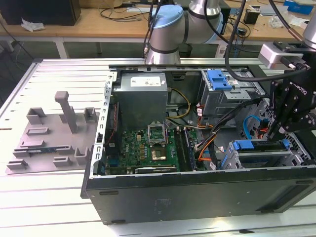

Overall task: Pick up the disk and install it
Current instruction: 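Insert the first disk wire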

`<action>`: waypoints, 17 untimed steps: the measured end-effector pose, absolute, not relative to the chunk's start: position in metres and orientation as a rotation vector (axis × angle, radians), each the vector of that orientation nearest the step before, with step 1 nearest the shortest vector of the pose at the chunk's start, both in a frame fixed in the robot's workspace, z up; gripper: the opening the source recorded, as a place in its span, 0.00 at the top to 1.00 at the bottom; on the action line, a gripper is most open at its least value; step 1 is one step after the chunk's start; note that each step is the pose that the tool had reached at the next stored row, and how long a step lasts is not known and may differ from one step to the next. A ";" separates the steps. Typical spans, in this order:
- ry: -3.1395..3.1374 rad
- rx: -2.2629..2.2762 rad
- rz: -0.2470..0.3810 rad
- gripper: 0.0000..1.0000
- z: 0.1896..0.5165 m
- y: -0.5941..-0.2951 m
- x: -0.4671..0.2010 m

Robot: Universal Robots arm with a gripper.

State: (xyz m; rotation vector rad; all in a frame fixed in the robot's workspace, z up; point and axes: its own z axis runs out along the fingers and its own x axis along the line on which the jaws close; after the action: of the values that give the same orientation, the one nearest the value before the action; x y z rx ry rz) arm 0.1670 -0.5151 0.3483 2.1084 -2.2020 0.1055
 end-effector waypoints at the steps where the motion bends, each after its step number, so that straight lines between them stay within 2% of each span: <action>1: -2.202 2.108 0.106 0.84 0.348 -0.515 0.167; 17: -2.202 2.108 0.106 0.84 0.345 -0.516 0.167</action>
State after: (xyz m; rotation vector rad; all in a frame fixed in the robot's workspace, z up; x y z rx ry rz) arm 0.1669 -0.5155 0.3452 2.1084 -2.2020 0.1055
